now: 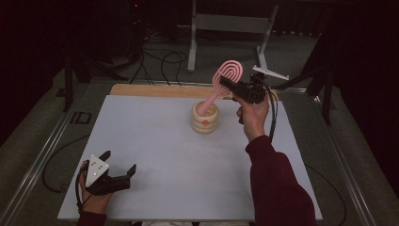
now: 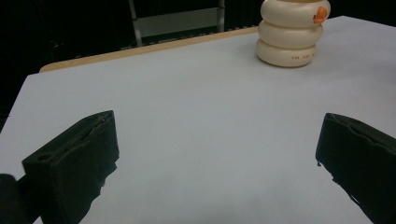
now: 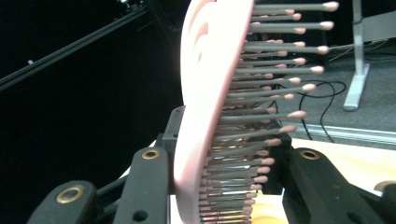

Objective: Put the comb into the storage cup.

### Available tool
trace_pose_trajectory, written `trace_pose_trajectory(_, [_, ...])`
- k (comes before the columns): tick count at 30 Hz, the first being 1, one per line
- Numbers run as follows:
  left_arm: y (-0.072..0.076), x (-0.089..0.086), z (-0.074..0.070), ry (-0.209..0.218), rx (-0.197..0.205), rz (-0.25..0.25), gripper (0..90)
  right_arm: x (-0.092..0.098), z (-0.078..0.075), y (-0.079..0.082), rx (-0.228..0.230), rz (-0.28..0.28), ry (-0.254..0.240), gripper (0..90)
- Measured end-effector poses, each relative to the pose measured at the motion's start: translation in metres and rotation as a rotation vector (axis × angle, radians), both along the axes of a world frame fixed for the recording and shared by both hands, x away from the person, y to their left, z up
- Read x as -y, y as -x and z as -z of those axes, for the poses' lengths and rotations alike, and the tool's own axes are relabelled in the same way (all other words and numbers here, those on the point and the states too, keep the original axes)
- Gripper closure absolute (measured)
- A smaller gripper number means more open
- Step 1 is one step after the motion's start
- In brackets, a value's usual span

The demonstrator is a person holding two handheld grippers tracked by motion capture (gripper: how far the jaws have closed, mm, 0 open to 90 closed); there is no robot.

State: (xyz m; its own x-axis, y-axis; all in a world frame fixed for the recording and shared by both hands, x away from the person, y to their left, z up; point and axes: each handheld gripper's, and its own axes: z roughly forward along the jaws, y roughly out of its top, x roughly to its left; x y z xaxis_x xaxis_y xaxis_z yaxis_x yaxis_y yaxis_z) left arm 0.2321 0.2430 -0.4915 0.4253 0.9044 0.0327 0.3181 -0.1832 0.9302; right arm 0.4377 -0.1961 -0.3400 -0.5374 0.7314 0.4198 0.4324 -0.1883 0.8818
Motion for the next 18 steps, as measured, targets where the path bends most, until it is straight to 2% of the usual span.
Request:
trace_pose_trajectory(8, [0.0002, -0.0001, -0.0002, 0.003, 0.003, 0.000, 0.0, 0.0019, -0.0037, -0.0041, 0.006, 0.022, 0.001, 63.9])
trace_pose_trajectory(18, [0.0003, -0.0002, -0.0002, 0.003, 0.003, 0.000, 0.0, 0.0018, -0.0008, -0.0101, 0.007, 0.046, 0.019, 63.9])
